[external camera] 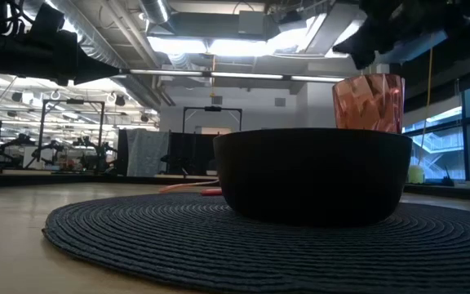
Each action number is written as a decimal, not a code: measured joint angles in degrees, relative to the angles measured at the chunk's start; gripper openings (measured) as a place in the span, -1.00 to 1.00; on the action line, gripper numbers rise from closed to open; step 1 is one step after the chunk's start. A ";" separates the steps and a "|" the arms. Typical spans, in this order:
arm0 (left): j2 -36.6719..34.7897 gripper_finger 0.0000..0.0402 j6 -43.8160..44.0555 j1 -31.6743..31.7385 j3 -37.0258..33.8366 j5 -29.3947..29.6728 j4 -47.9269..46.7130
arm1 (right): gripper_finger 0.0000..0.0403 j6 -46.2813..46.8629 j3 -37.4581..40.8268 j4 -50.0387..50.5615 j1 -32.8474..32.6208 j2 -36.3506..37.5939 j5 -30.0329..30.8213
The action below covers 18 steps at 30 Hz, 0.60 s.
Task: Pick & Place Utensil
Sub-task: Put the orange straw into the orange glass on the blue mat
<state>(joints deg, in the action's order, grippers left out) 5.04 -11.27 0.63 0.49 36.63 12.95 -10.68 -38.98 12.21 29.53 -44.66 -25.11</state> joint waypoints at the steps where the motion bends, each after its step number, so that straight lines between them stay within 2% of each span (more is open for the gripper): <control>1: -0.02 -0.98 0.00 0.00 0.00 -0.01 0.00 | -0.98 0.55 0.00 0.64 0.01 -0.01 2.52; 6: -0.01 -0.98 0.00 0.01 0.00 0.01 0.02 | -0.99 2.50 -0.02 6.29 0.01 -0.18 15.31; 11: 0.00 -0.98 0.00 0.00 0.00 0.01 0.02 | -0.98 1.45 -0.02 14.64 0.01 -1.57 23.48; 18: 0.00 -0.98 0.01 -0.01 0.00 0.01 0.04 | -0.99 2.98 -0.02 18.09 0.63 -7.62 32.39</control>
<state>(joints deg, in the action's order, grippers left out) 5.04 -11.25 0.62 0.49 36.64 12.99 -7.71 -39.00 30.30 30.16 -52.29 7.28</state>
